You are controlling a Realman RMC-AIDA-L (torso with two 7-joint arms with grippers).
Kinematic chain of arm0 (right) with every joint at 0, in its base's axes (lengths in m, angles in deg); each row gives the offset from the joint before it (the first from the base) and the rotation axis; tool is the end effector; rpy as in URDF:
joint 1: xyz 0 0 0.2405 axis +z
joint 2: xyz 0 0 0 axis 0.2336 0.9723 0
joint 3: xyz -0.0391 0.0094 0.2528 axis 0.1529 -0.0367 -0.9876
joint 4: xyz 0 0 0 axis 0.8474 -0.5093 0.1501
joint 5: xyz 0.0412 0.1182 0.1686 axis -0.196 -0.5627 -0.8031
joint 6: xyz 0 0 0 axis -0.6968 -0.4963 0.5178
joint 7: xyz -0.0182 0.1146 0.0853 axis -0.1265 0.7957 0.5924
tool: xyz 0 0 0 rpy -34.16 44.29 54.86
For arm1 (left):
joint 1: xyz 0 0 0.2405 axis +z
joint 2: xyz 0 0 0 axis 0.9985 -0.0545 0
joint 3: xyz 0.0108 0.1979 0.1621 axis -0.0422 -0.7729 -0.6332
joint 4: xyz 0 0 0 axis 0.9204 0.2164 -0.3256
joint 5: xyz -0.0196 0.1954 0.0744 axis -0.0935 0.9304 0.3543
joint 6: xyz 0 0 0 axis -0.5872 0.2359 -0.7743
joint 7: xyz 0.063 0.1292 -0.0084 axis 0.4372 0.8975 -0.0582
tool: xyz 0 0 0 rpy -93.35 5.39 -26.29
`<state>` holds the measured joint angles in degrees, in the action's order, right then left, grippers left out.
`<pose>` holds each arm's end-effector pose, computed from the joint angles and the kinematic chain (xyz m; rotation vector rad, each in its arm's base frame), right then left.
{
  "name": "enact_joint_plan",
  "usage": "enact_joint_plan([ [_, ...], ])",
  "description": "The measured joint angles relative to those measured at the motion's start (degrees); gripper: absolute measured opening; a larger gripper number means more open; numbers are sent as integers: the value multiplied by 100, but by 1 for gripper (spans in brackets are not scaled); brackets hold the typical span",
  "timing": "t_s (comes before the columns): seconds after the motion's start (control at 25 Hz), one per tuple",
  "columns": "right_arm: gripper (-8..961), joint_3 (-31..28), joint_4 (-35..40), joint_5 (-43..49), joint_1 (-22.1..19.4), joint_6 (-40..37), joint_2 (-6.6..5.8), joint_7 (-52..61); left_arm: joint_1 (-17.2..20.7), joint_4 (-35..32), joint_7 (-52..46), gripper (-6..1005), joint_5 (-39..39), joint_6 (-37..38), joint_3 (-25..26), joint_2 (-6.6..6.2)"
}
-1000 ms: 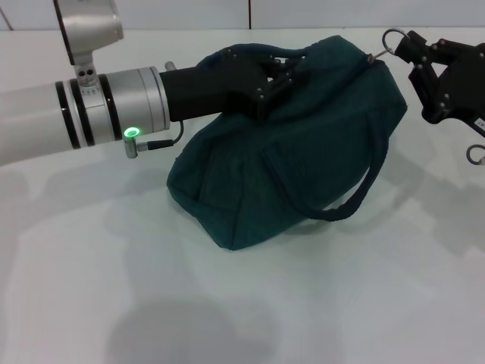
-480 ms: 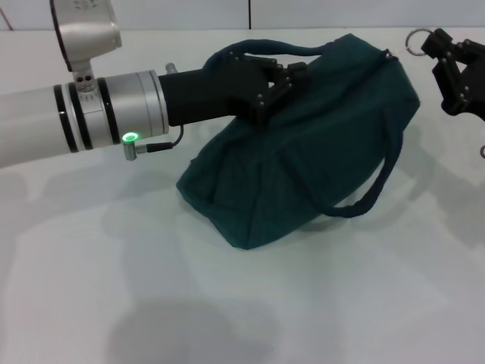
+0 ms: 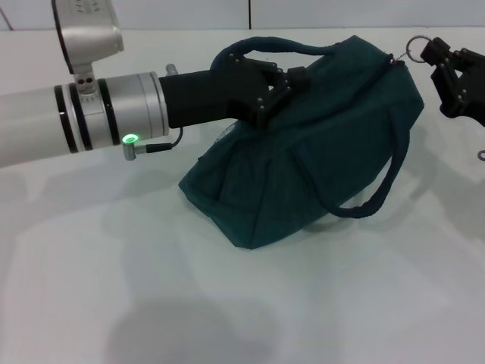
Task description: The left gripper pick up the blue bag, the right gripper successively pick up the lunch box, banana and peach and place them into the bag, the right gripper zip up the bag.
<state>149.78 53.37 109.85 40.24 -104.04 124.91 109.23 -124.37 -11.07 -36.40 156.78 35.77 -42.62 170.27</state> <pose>0.2683 0.3447 0.0050 -2.0257 0.3886 1.0902 -0.1722 0.3697 -0.0455 -2.6858 -0.3450 -0.9616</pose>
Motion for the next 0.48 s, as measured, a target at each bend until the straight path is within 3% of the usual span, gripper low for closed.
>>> enact_joint_plan([
  [0.32, 14, 8, 31, 14, -2, -60, 6, 0, -85, 7, -317, 32, -131, 4, -62, 18],
  [0.48, 14, 16, 49, 28, 0, -68, 9, -1, -194, 7, -604, 160, -146, -104, -70, 24],
])
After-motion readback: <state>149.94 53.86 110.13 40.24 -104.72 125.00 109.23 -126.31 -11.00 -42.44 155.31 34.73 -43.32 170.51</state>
